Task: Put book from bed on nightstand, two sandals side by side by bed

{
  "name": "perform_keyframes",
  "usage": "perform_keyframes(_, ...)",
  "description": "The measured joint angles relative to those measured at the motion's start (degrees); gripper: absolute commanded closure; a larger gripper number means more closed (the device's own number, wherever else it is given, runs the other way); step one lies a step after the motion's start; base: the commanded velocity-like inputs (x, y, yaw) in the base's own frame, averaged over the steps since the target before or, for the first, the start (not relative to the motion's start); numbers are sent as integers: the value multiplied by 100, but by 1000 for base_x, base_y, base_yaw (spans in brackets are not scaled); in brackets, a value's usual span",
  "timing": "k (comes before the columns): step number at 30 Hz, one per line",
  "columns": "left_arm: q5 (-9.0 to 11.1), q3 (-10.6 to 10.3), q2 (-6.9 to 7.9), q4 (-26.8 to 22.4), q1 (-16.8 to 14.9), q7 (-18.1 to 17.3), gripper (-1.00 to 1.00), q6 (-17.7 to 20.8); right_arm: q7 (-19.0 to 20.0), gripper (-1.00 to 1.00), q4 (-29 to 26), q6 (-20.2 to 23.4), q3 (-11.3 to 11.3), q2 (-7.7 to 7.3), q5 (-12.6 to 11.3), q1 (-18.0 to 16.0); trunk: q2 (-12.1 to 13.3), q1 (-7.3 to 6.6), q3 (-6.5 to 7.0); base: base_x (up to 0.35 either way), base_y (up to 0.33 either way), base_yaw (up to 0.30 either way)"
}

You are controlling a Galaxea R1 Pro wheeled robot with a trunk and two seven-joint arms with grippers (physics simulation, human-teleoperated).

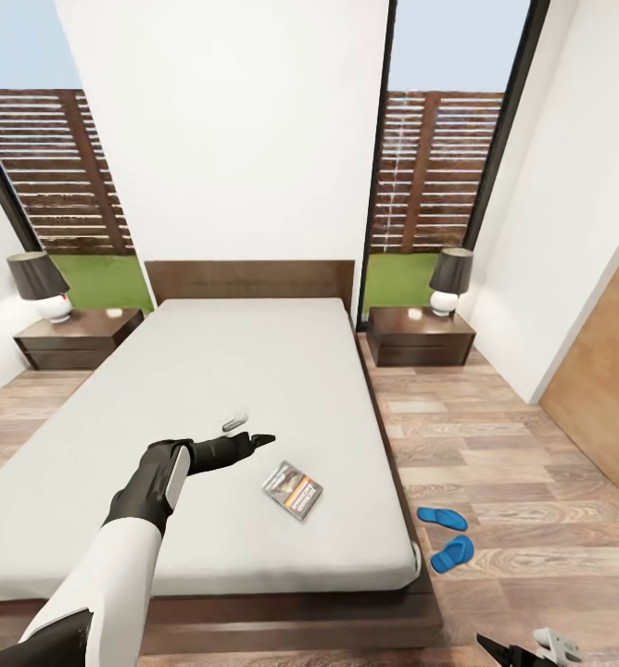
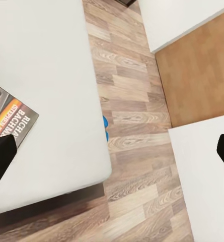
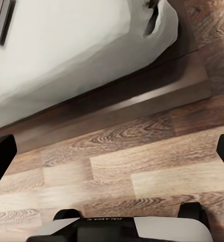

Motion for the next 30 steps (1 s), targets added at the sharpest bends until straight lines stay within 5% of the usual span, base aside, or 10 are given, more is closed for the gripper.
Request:
perform_keyframes(21,11,4,0,0,0,-7,-100,-1,0,-100,0,0,0,0,0,0,0,1,-190,112,-58,0)
perform_keyframes(30,341,15,6,-2,-1,-20,-100,-11,0,-100,0,0,0,0,0,0,0,2,-271,19,-11,0)
